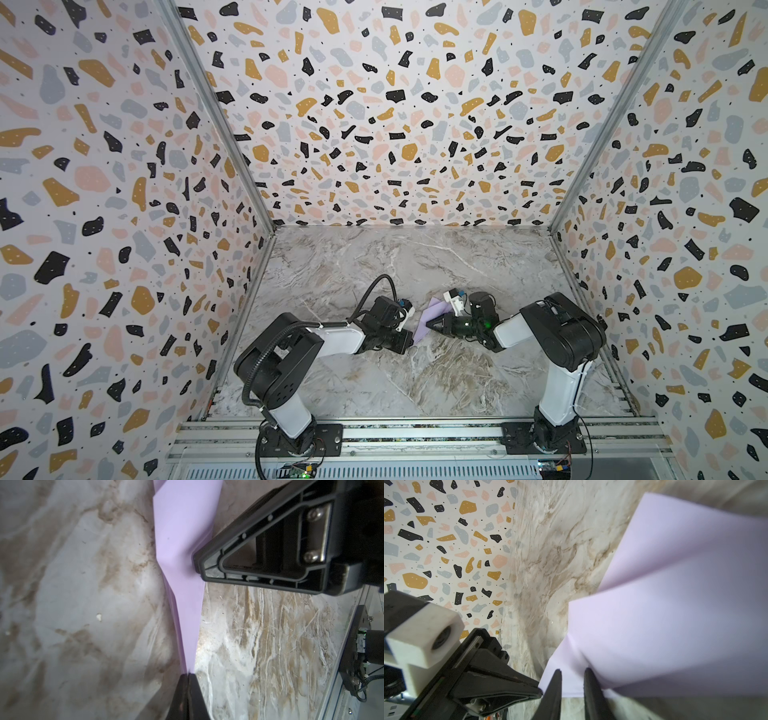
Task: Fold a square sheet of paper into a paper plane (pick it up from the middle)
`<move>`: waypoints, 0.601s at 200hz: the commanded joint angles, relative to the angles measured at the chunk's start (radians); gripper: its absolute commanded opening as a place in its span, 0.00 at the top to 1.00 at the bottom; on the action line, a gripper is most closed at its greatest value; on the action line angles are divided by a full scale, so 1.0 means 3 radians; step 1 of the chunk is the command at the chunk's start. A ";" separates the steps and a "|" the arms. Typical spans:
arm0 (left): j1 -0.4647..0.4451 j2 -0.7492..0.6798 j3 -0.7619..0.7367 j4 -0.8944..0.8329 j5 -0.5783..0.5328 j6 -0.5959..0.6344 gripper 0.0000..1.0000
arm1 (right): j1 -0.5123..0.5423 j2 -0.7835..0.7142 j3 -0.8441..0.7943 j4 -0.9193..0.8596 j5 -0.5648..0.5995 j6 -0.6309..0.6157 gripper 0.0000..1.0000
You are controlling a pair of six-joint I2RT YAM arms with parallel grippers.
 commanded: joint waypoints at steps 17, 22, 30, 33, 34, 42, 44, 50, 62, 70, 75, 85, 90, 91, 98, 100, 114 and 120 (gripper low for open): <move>-0.0051 0.0089 -0.0051 -0.0079 0.0003 0.0161 1.00 | -0.0009 0.0091 -0.0029 -0.0233 0.0152 -0.0013 0.78; -0.0051 0.0094 -0.0051 -0.0085 -0.0011 0.0158 1.00 | -0.0009 0.0092 -0.0032 -0.0233 0.0155 -0.0016 0.78; -0.0056 0.0090 -0.0047 -0.0105 -0.0022 0.0167 1.00 | -0.0006 0.0089 -0.0033 -0.0233 0.0151 -0.0010 0.78; -0.0056 0.0086 -0.0046 -0.0111 -0.0031 0.0167 0.99 | -0.0006 0.0091 -0.0032 -0.0229 0.0152 -0.0012 0.78; -0.0056 0.0083 -0.0046 -0.0112 -0.0036 0.0167 0.98 | -0.0008 0.0092 -0.0030 -0.0229 0.0152 -0.0009 0.78; -0.0053 0.0048 -0.0032 -0.0128 -0.0066 0.0160 0.94 | -0.0006 0.0079 -0.0039 -0.0224 0.0151 -0.0011 0.78; -0.0055 0.0040 -0.0028 -0.0133 -0.0071 0.0158 0.94 | -0.0005 0.0077 -0.0040 -0.0225 0.0151 -0.0009 0.78; -0.0054 0.0004 -0.0009 -0.0154 -0.0100 0.0157 0.90 | -0.0015 0.0077 -0.0038 -0.0224 0.0151 -0.0007 0.78; -0.0054 -0.0088 0.0039 -0.0199 -0.0180 0.0139 0.83 | -0.0010 0.0057 -0.0051 -0.0196 0.0152 0.0008 0.78; -0.0051 -0.0152 0.0068 -0.0210 -0.0227 0.0119 0.81 | -0.0010 0.0038 -0.0071 -0.0150 0.0151 0.0027 0.78; -0.0051 -0.0190 0.0086 -0.0211 -0.0248 0.0109 0.79 | -0.0010 0.0032 -0.0084 -0.0125 0.0150 0.0041 0.78; -0.0051 -0.0257 0.0121 -0.0193 -0.0308 0.0081 0.77 | -0.0010 0.0020 -0.0090 -0.0096 0.0138 0.0057 0.78; -0.0051 -0.0284 0.0133 -0.0170 -0.0327 0.0062 0.76 | -0.0016 0.0018 -0.0090 -0.0091 0.0133 0.0062 0.78; -0.0051 -0.0289 0.0133 -0.0165 -0.0330 0.0058 0.76 | -0.0016 0.0019 -0.0090 -0.0086 0.0132 0.0061 0.78; -0.0051 -0.0316 0.0143 -0.0120 -0.0361 0.0036 0.75 | -0.0015 0.0022 -0.0090 -0.0072 0.0126 0.0076 0.78; -0.0051 -0.0319 0.0147 -0.0113 -0.0380 0.0029 0.74 | -0.0015 0.0023 -0.0090 -0.0064 0.0123 0.0082 0.78; -0.0056 -0.0320 0.0181 -0.0048 -0.0442 -0.0020 0.74 | -0.0016 0.0034 -0.0090 -0.0030 0.0118 0.0102 0.78; -0.0060 -0.0303 0.0196 -0.0012 -0.0445 -0.0038 0.74 | -0.0016 0.0037 -0.0090 -0.0016 0.0113 0.0113 0.78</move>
